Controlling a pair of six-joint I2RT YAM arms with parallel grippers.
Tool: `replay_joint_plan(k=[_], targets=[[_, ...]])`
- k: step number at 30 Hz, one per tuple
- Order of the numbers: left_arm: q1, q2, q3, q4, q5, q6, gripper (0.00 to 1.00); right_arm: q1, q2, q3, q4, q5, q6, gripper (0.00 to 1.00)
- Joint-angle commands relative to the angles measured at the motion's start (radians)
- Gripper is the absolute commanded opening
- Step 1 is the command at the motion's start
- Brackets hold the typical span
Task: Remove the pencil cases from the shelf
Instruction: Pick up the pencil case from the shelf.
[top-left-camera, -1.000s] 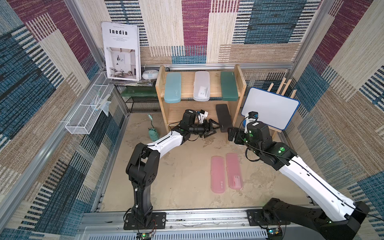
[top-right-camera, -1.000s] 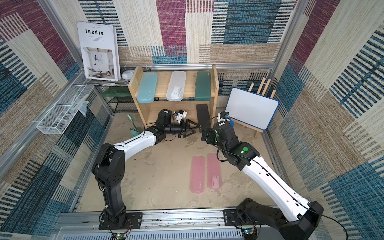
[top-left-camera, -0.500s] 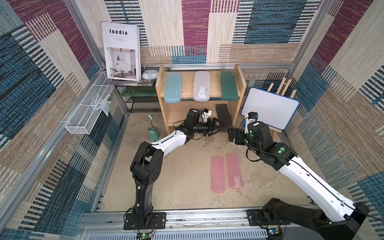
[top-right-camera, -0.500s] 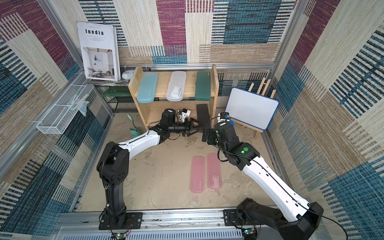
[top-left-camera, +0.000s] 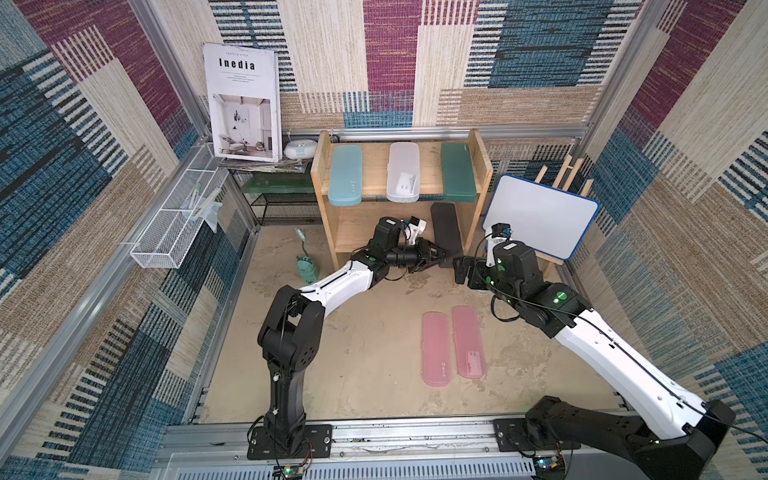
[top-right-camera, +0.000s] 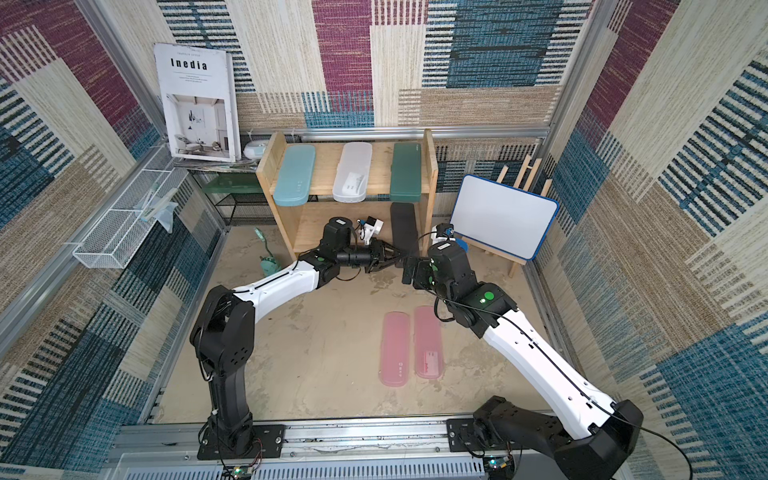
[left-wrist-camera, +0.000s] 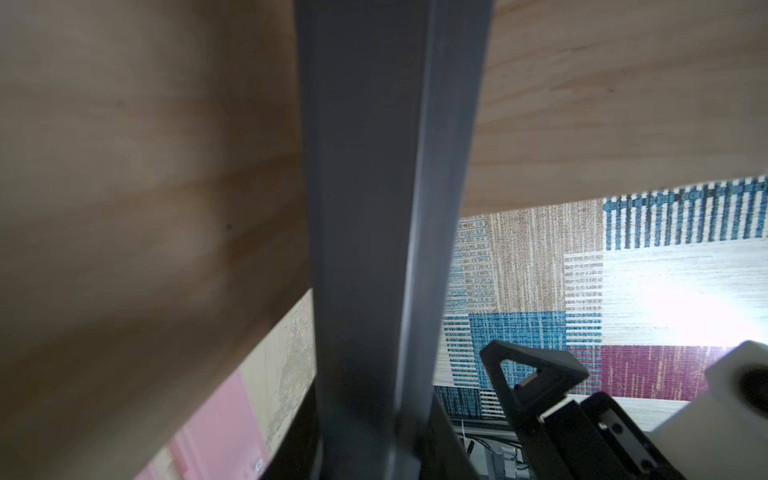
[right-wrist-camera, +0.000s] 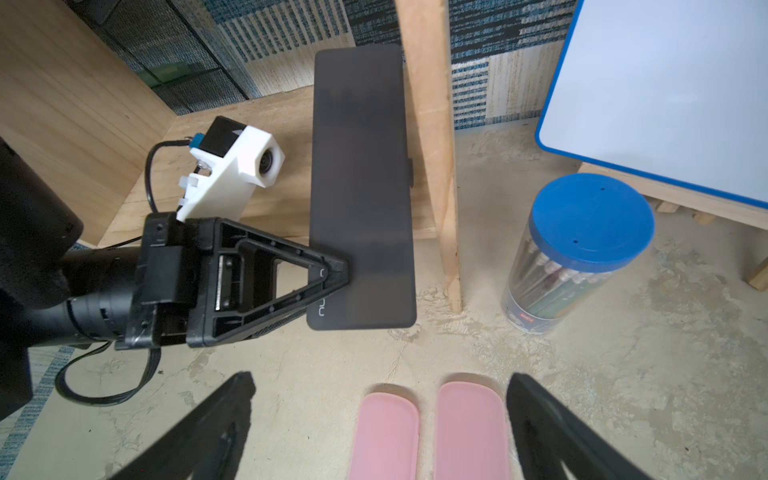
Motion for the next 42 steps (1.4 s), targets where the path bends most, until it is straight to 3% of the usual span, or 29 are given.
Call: replay_joint_plan(k=[1, 7, 10, 20, 34, 42], targets=[[0.0, -0.059, -0.049, -0.089, -0.052, 0.117, 0.24, -0.005, 0.017, 0.015, 0.041, -0.051, -0.005, 0.99], [-0.022, -0.252, -0.171, -0.334, -0.19, 0.466, 0.24, -0.043, 0.104, 0.064, 0.074, -0.238, 0.02, 0.99], [-0.028, -0.353, -0.251, -0.401, -0.279, 0.545, 0.24, -0.05, 0.158, 0.089, 0.108, -0.333, 0.028, 0.99], [-0.029, -0.456, -0.362, -0.349, -0.318, 0.511, 0.26, -0.049, 0.334, 0.166, 0.164, -0.506, 0.069, 0.99], [-0.03, -0.459, -0.362, -0.339, -0.318, 0.505, 0.28, -0.008, 0.426, 0.169, 0.184, -0.588, 0.09, 1.0], [-0.03, -0.468, -0.374, -0.341, -0.327, 0.505, 0.32, -0.005, 0.408, 0.152, 0.186, -0.567, 0.089, 0.65]])
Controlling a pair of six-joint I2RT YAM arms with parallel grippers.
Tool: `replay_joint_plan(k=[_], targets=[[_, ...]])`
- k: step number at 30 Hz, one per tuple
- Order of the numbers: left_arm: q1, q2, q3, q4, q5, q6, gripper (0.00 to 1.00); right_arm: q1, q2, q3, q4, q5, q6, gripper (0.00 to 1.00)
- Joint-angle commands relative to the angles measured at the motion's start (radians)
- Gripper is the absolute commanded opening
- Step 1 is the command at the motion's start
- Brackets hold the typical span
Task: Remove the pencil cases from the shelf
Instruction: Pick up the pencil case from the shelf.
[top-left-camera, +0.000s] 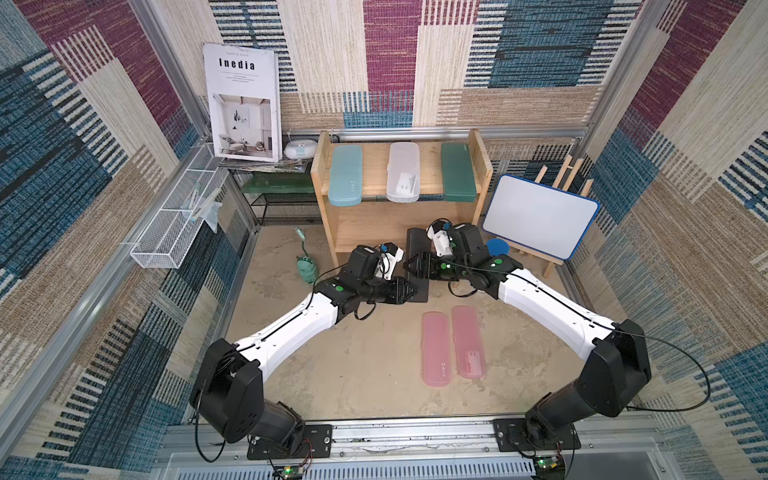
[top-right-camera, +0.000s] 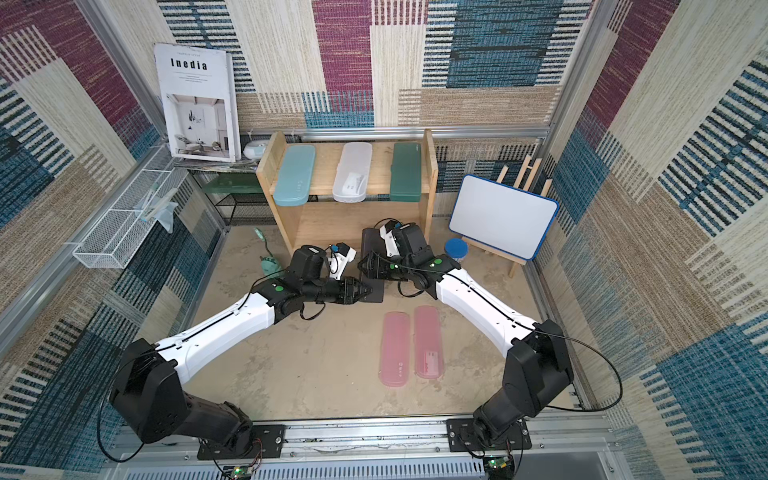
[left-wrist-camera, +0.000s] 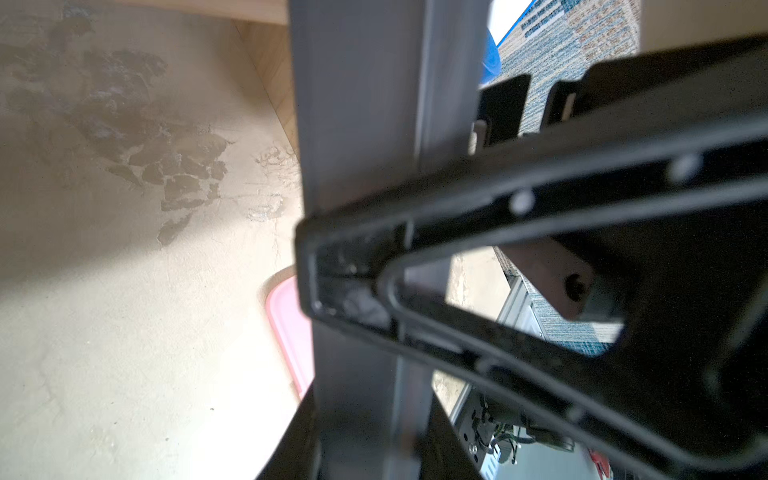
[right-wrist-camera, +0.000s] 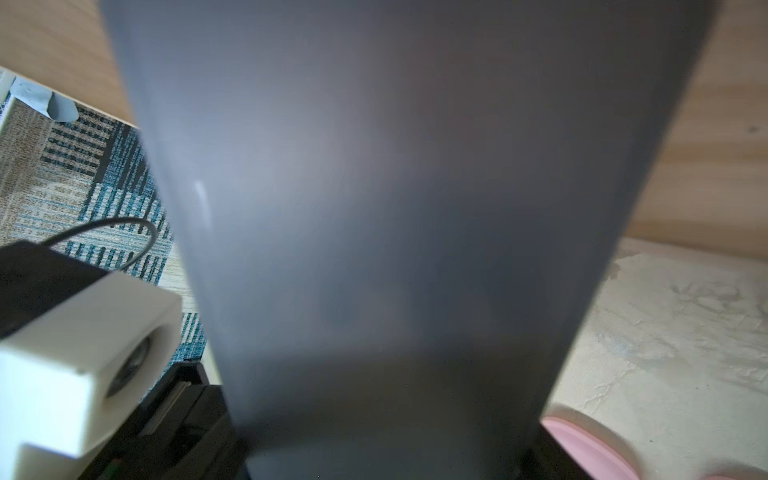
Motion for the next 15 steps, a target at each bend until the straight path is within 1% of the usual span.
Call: replay_joint_plan(k=[1, 2, 3, 4, 5, 7, 9, 10, 11, 13, 15], targets=[[0.002, -0.007, -0.002, 0.029, -0.02, 0.006, 0.35, 0.002, -0.009, 0.0, 0.021, -0.008, 0.0, 0.6], [0.002, -0.007, -0.002, 0.027, -0.021, 0.004, 0.39, 0.003, -0.009, -0.001, 0.02, -0.011, 0.002, 0.57], [0.001, -0.007, -0.001, 0.024, -0.024, 0.005, 0.46, 0.002, -0.009, 0.0, 0.018, -0.013, 0.001, 0.56], [0.002, -0.007, 0.001, 0.014, -0.028, 0.013, 0.56, 0.003, -0.01, -0.001, 0.01, -0.013, -0.001, 0.56], [0.002, -0.01, 0.008, -0.009, -0.047, 0.031, 0.63, 0.002, -0.012, 0.001, -0.006, -0.012, -0.007, 0.56], [0.003, -0.03, 0.029, -0.082, -0.136, 0.084, 0.72, 0.002, -0.019, 0.003, -0.058, -0.005, -0.021, 0.56], [0.004, -0.062, 0.046, -0.158, -0.284, 0.137, 0.77, 0.005, -0.04, -0.002, -0.133, -0.009, -0.036, 0.56], [0.008, -0.082, 0.057, -0.197, -0.391, 0.151, 0.79, 0.006, -0.059, -0.014, -0.173, -0.014, -0.035, 0.56], [0.014, -0.094, 0.064, -0.221, -0.458, 0.159, 0.79, 0.011, -0.078, -0.032, -0.199, -0.018, -0.028, 0.56], [0.033, -0.115, 0.07, -0.252, -0.56, 0.168, 0.8, 0.03, -0.14, -0.092, -0.247, -0.048, 0.013, 0.56], [0.046, -0.131, 0.066, -0.246, -0.622, 0.151, 0.8, 0.059, -0.18, -0.143, -0.275, -0.08, 0.064, 0.56]])
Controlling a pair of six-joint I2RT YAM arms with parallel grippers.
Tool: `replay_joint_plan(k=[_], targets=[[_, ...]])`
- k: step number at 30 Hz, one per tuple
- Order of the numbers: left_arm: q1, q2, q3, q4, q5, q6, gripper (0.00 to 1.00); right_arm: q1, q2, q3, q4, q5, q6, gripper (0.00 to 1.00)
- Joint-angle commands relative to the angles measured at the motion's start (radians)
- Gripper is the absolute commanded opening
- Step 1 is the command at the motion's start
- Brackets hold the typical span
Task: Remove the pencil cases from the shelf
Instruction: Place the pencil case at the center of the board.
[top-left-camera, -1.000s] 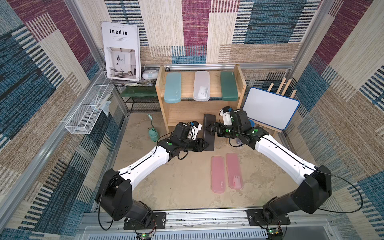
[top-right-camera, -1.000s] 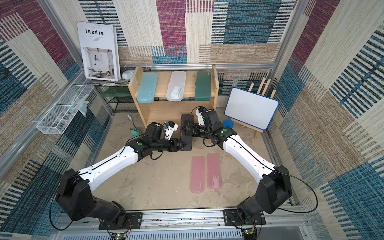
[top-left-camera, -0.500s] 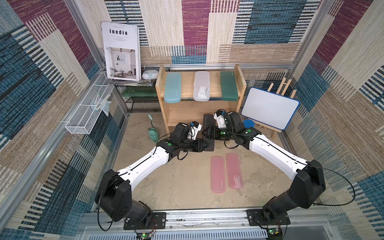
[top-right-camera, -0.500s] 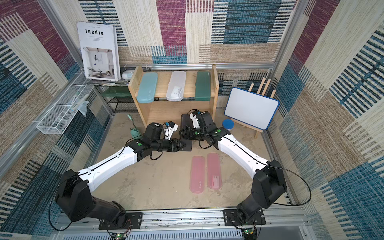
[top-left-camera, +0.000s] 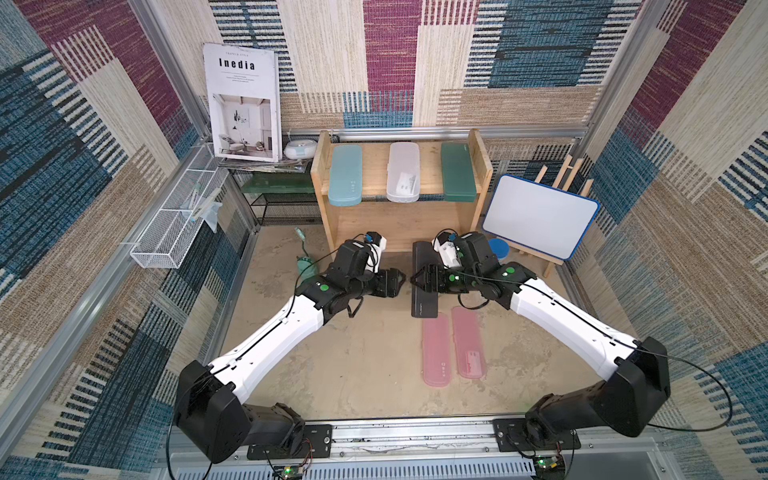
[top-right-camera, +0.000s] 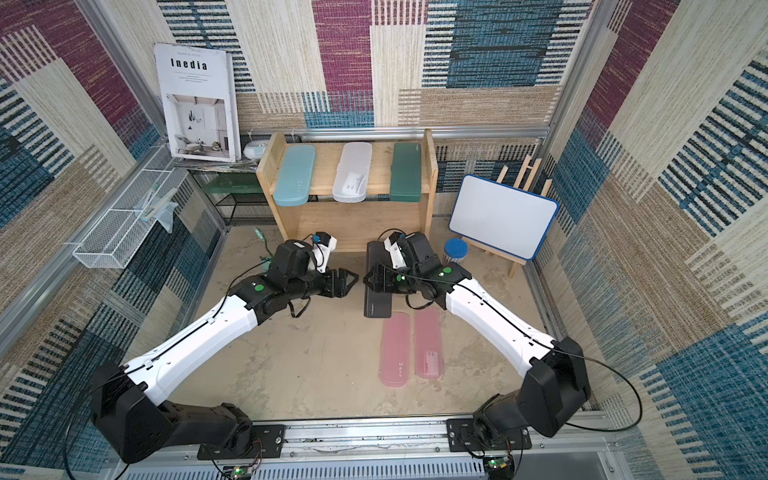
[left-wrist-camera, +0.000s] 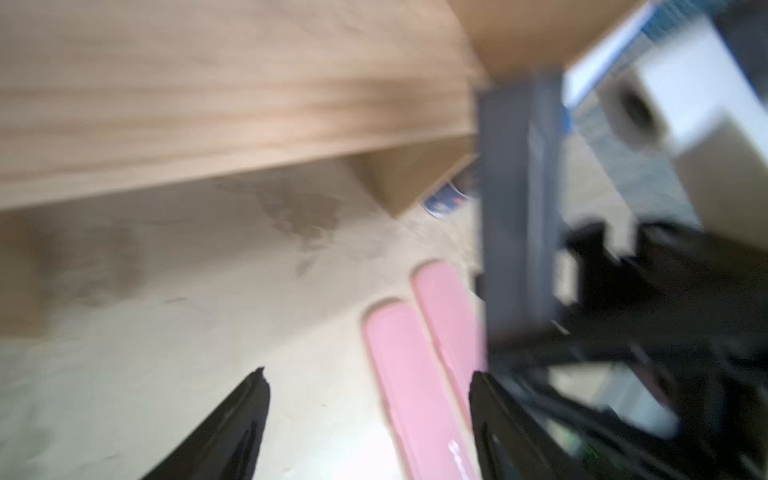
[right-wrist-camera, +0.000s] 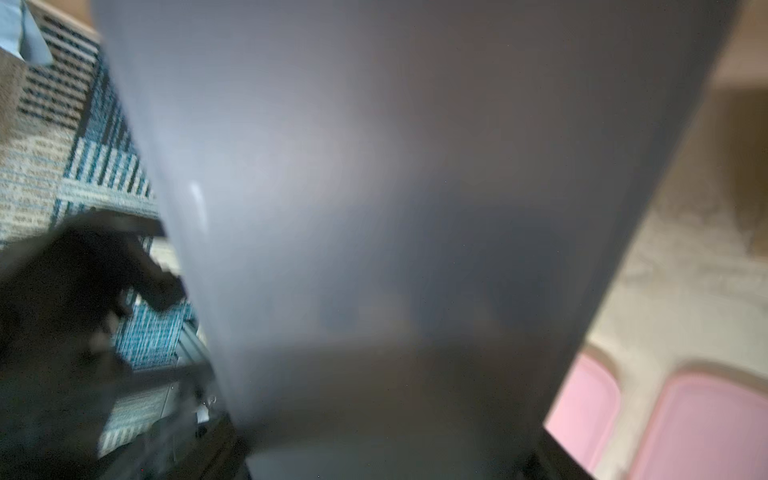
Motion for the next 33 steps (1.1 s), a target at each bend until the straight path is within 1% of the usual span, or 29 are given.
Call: replay_joint_plan(k=[1, 3, 5, 9, 12, 17, 24, 26, 28, 33], targets=[[0.016, -0.018, -0.001, -0.056, -0.224, 0.015, 0.8, 0.045, -0.055, -0.063, -0.113, -0.072, 0.088, 0.56], [0.026, -0.014, -0.004, -0.045, -0.235, -0.013, 0.8, 0.072, -0.066, -0.088, -0.137, -0.102, 0.14, 0.56], [0.032, 0.002, 0.0, -0.032, -0.221, -0.03, 0.8, 0.095, -0.052, -0.088, -0.156, -0.113, 0.175, 0.57], [0.034, 0.041, 0.019, -0.027, -0.198, -0.054, 0.79, 0.114, 0.032, -0.061, -0.174, -0.118, 0.208, 0.57], [0.035, 0.058, 0.027, -0.022, -0.188, -0.06, 0.79, 0.128, 0.101, -0.049, -0.173, -0.13, 0.209, 0.58], [0.051, 0.067, 0.051, -0.063, -0.176, -0.054, 0.79, 0.138, 0.215, -0.018, -0.167, -0.091, 0.191, 0.59], [0.106, 0.068, 0.063, -0.113, -0.131, -0.051, 0.79, 0.165, 0.371, 0.051, -0.189, -0.025, 0.158, 0.63], [0.117, 0.072, 0.066, -0.125, -0.123, -0.059, 0.79, 0.175, 0.423, 0.07, -0.205, -0.042, 0.144, 0.63], [0.127, 0.075, 0.071, -0.13, -0.117, -0.067, 0.79, 0.182, 0.471, 0.105, -0.229, -0.049, 0.126, 0.55], [0.137, 0.085, 0.088, -0.141, -0.111, -0.071, 0.8, 0.186, 0.497, 0.114, -0.227, -0.026, 0.121, 0.49]])
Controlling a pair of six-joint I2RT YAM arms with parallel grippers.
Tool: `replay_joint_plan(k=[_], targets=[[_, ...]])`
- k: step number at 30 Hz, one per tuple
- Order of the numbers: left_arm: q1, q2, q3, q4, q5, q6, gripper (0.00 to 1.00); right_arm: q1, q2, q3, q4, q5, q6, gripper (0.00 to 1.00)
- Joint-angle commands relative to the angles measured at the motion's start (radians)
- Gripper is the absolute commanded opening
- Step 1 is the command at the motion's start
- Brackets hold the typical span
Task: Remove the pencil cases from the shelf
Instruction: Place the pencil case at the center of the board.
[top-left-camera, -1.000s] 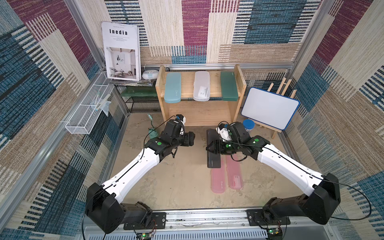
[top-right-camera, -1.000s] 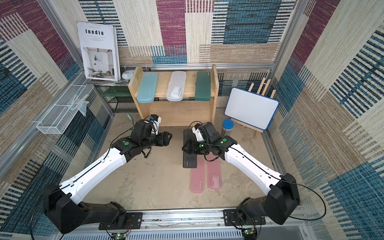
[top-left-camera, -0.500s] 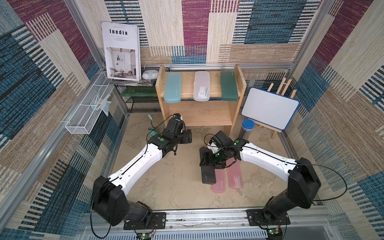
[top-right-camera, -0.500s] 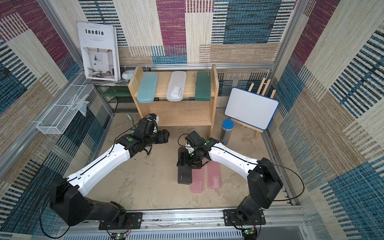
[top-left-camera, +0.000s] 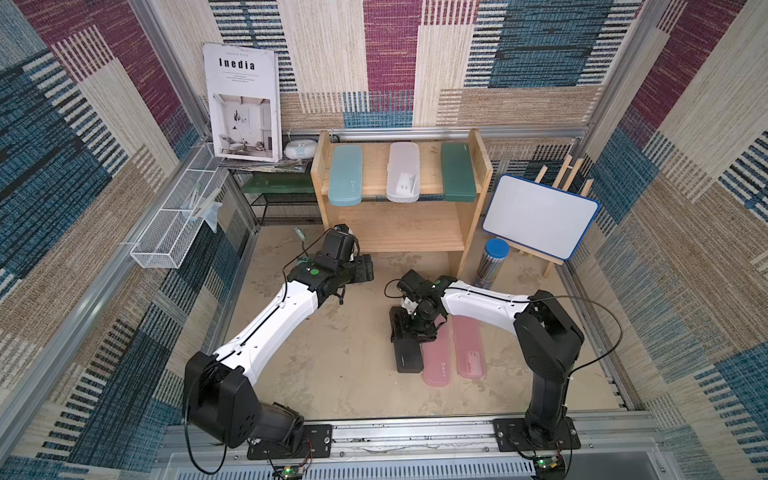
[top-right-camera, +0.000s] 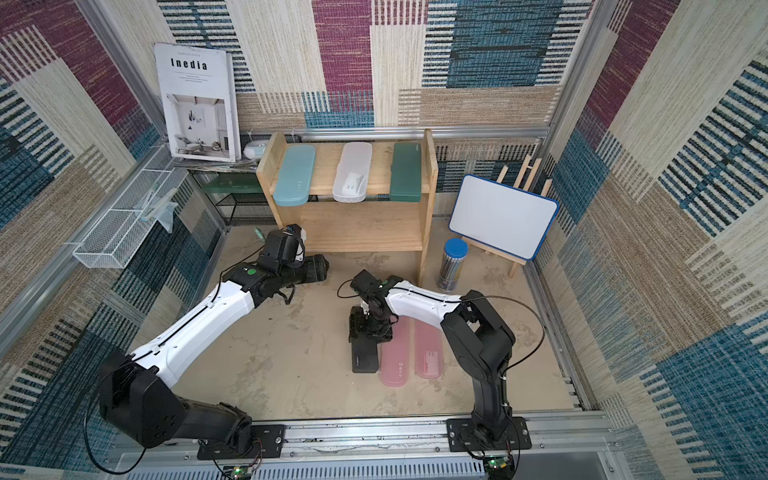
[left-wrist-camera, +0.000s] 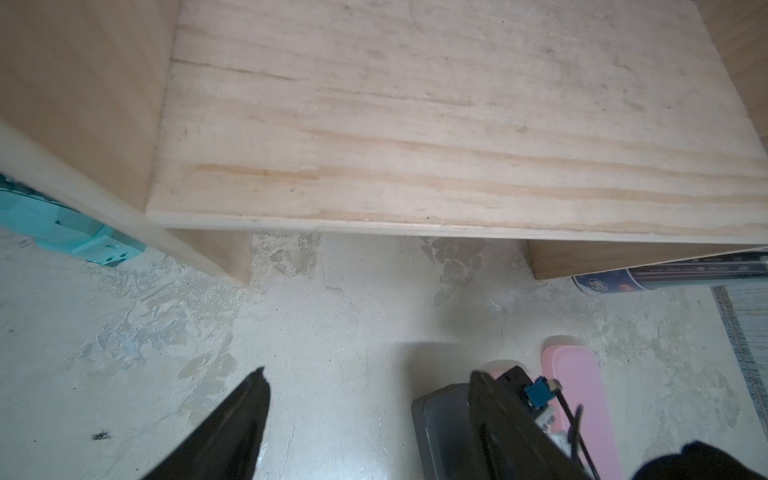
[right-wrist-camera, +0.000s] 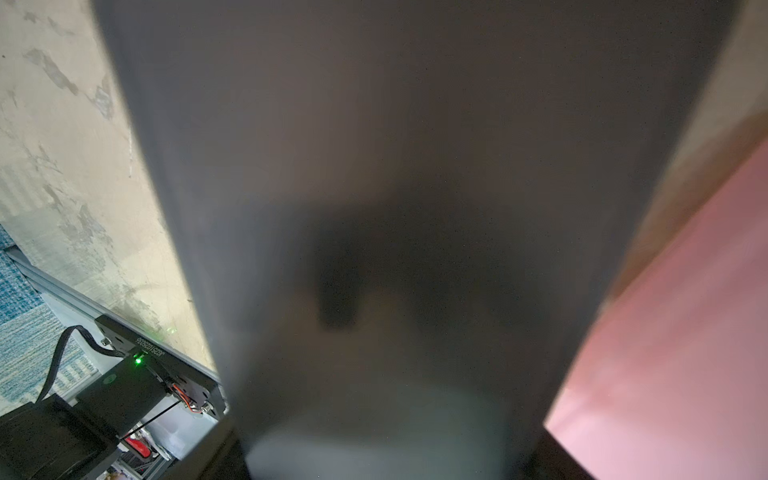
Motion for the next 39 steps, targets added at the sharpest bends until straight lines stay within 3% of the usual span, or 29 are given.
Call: replay_joint_plan(k=[1, 5, 10, 14, 18, 26, 32, 35, 39], targets=[[0.005, 0.007, 0.014, -0.018, 0.016, -0.005, 0.79, 0.001, 0.012, 0.012, -0.027, 0.014, -0.02, 0.49], [0.009, 0.011, 0.017, -0.02, 0.021, -0.01, 0.8, 0.003, 0.008, 0.012, -0.036, 0.019, -0.026, 0.53], [0.01, 0.008, 0.012, -0.019, 0.023, -0.017, 0.8, 0.003, -0.01, 0.011, -0.03, 0.031, -0.027, 0.66], [0.011, 0.001, 0.018, -0.022, 0.023, -0.012, 0.8, 0.008, -0.012, 0.026, -0.033, 0.033, -0.034, 0.78], [0.016, 0.001, 0.041, -0.039, 0.024, -0.005, 0.8, 0.009, -0.009, 0.05, -0.04, 0.037, -0.04, 0.99], [0.026, -0.013, 0.063, -0.055, 0.035, 0.015, 0.81, 0.012, -0.014, 0.085, -0.044, 0.045, -0.034, 0.99], [0.043, -0.023, 0.047, -0.02, 0.078, 0.011, 0.81, 0.018, -0.157, 0.157, -0.105, 0.182, -0.076, 0.99], [0.047, -0.026, 0.031, 0.049, 0.166, -0.014, 0.81, 0.056, -0.285, 0.132, -0.106, 0.263, -0.17, 0.99], [0.053, -0.041, 0.033, 0.192, 0.398, -0.088, 0.83, 0.12, -0.469, 0.105, -0.101, 0.411, -0.256, 0.99]])
